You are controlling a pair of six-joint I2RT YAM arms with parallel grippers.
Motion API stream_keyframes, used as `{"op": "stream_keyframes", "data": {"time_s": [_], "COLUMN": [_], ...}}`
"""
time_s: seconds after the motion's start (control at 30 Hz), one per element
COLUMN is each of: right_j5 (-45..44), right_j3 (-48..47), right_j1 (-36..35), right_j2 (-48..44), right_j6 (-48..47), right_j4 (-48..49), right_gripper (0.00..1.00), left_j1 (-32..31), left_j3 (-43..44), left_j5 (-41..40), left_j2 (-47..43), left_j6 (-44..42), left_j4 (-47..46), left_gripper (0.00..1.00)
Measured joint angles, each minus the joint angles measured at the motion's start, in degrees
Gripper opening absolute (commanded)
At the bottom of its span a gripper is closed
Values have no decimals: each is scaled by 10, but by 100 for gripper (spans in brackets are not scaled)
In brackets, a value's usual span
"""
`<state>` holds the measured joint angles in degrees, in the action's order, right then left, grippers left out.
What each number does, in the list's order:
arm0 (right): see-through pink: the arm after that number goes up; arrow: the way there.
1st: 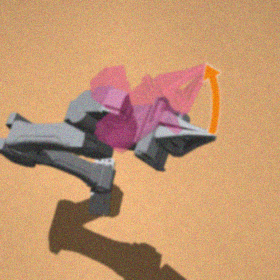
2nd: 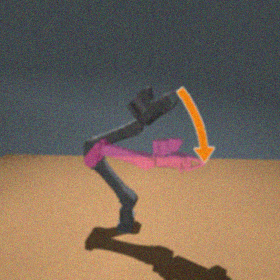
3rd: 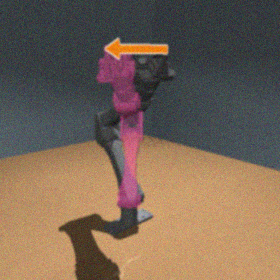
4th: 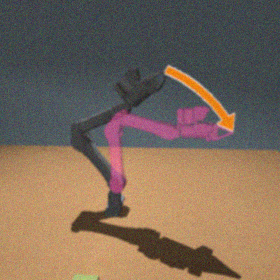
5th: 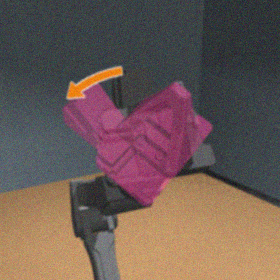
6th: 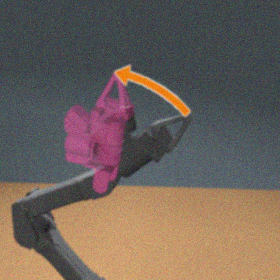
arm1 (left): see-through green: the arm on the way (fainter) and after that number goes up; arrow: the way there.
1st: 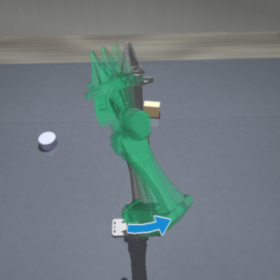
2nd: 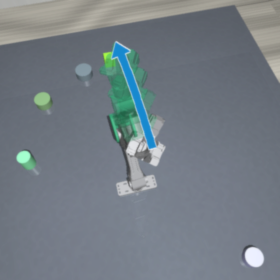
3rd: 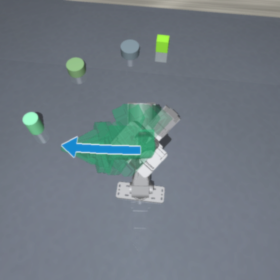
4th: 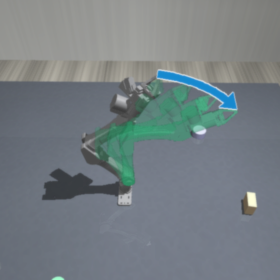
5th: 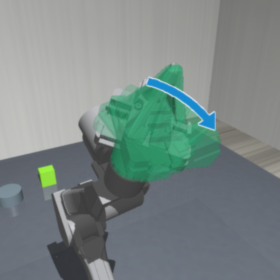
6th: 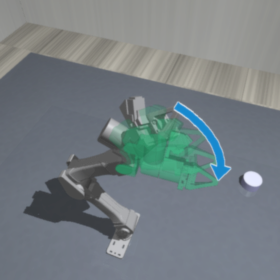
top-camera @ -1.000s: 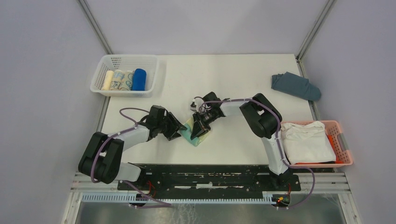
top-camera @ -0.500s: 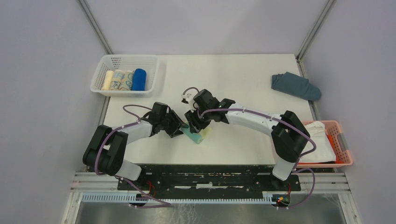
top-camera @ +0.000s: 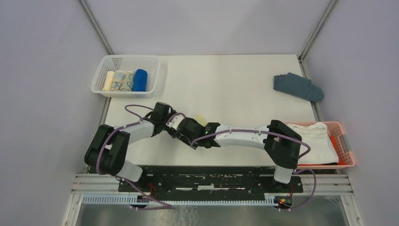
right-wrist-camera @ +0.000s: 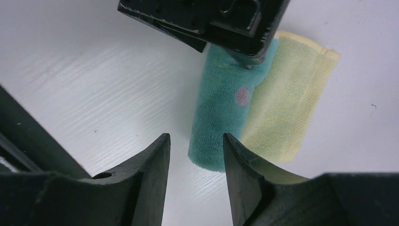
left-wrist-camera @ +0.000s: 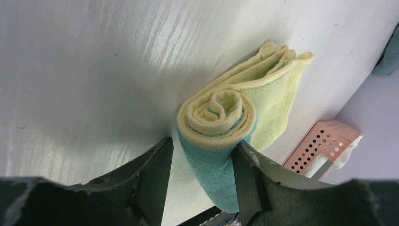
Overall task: Roll the towels
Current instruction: Roll the towel at the center of the board.
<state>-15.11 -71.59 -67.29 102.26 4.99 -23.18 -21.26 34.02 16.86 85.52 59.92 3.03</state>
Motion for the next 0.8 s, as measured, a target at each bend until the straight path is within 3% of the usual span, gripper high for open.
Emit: {"op": "stream_keyframes", "data": {"time_s": [0.57,0.67,0.8], "right_j5": [-109,-110,-104], "right_j3": [10,15,20], "right_j1": [-7,2,20], "right_j2": [91,92,89], "right_j6": [-19,-18,-21], "right_j4": [43,55,65], "right_gripper": [52,42,15], "left_j1": [-1,-1,-1], "left_j3": [9,11,14], "left_j5": [3,4,4], "left_j2": [11,14,15], "left_j6": [0,0,0], "left_j4": [-2,-3,-2], "left_gripper": [60,61,63]}}
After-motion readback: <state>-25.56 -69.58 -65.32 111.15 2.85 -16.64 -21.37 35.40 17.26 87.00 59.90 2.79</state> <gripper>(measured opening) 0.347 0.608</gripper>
